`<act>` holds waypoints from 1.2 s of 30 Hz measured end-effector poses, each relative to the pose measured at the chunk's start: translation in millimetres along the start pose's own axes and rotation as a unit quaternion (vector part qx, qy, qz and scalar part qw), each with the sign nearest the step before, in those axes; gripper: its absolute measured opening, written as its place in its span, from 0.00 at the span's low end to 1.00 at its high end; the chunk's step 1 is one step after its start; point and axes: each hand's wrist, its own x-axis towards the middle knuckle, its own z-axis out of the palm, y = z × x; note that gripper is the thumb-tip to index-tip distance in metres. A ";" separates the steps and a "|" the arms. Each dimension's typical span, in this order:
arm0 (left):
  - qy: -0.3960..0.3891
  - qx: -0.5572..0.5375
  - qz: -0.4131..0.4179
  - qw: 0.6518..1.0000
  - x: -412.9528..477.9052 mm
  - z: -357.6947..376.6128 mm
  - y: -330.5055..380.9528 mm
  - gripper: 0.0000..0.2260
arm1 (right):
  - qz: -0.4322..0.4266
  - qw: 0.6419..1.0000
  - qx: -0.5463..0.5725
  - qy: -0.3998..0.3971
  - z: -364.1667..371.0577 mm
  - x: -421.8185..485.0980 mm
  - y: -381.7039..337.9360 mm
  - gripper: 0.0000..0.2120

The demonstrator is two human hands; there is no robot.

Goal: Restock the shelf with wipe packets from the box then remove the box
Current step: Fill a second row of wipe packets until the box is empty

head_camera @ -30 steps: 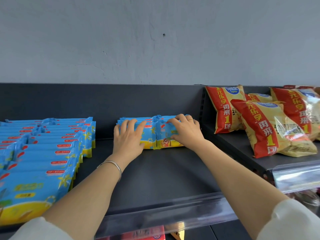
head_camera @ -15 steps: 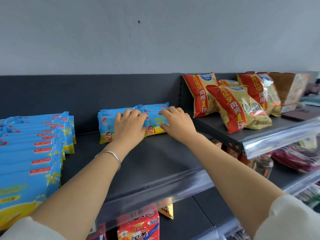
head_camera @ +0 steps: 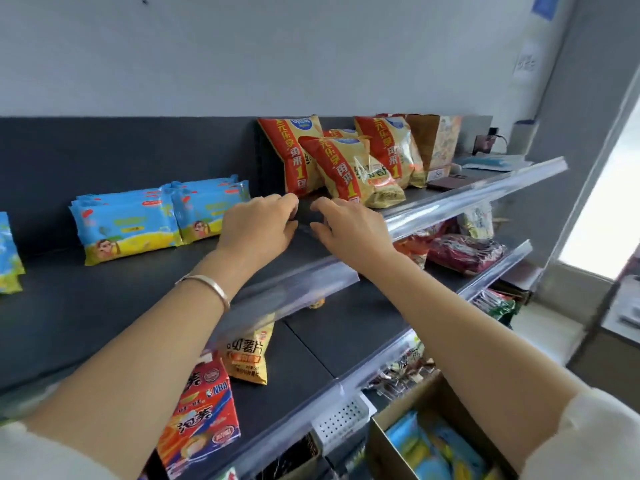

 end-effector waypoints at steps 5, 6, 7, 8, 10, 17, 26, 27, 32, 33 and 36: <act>-0.051 -0.048 0.028 0.997 -12.9 20.1 105.8 0.08 | 0.066 0.992 -0.042 -0.102 -32.7 -83.1 76.1 0.12; -0.072 -0.057 0.034 0.995 -18.4 26.4 128.5 0.08 | 0.079 0.988 -0.050 -0.122 -35.1 -102.8 92.4 0.12; -0.094 -0.066 0.043 0.992 -24.4 33.1 150.3 0.09 | 0.089 0.984 -0.058 -0.145 -35.2 -122.3 108.1 0.12; -0.122 -0.073 0.054 0.988 -31.1 41.1 170.6 0.10 | 0.098 0.979 -0.062 -0.169 -34.8 -141.6 122.3 0.12; -0.183 -0.078 0.077 0.977 -43.3 58.2 206.6 0.11 | 0.115 0.968 -0.062 -0.215 -32.1 -176.4 146.4 0.12; -0.310 -0.087 0.108 0.941 -69.6 109.7 269.1 0.12 | 0.170 0.934 -0.031 -0.314 2.8 -248.1 198.1 0.14; -0.425 -0.118 0.112 0.890 -84.8 201.9 263.2 0.08 | 0.215 0.862 -0.011 -0.459 72.3 -288.6 230.1 0.19; -0.432 -0.126 0.115 0.886 -84.4 213.1 264.7 0.09 | 0.222 0.851 -0.009 -0.477 79.9 -291.5 234.1 0.20; -0.480 -0.149 0.130 0.855 -92.0 260.8 281.3 0.11 | 0.245 0.806 -0.008 -0.538 117.2 -313.5 251.8 0.19; -0.493 -0.151 0.134 0.846 -96.1 268.9 285.2 0.11 | 0.248 0.799 -0.007 -0.548 123.1 -319.2 254.6 0.19; -0.536 -0.158 0.145 0.817 -111.7 293.1 294.5 0.11 | 0.258 0.774 -0.001 -0.579 140.5 -336.7 261.4 0.19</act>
